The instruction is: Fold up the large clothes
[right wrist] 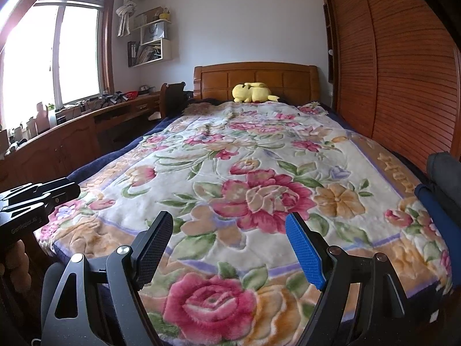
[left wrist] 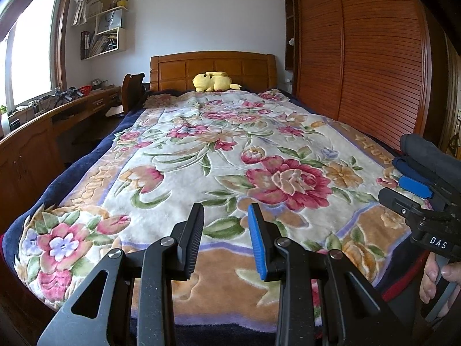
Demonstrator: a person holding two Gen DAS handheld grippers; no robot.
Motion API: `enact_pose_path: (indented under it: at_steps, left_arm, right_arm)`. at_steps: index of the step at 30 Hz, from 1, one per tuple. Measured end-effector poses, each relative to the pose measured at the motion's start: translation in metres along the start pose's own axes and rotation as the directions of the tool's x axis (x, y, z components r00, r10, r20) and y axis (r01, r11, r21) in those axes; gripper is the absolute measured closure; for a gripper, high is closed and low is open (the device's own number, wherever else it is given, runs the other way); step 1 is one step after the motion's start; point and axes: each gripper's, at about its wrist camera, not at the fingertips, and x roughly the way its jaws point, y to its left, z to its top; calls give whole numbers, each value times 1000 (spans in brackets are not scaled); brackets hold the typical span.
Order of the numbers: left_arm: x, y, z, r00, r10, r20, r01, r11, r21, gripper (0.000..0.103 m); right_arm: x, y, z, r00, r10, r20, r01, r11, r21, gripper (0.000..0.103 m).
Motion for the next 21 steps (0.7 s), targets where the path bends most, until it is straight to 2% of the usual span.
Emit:
enact_pose_path:
  at_steps: [21]
  left_arm:
    - [0,1,-1,1000,-1,0,1,1000,0,70]
  right_arm:
    - [11,0,0,1000,-1,-3,1,1000,10,21]
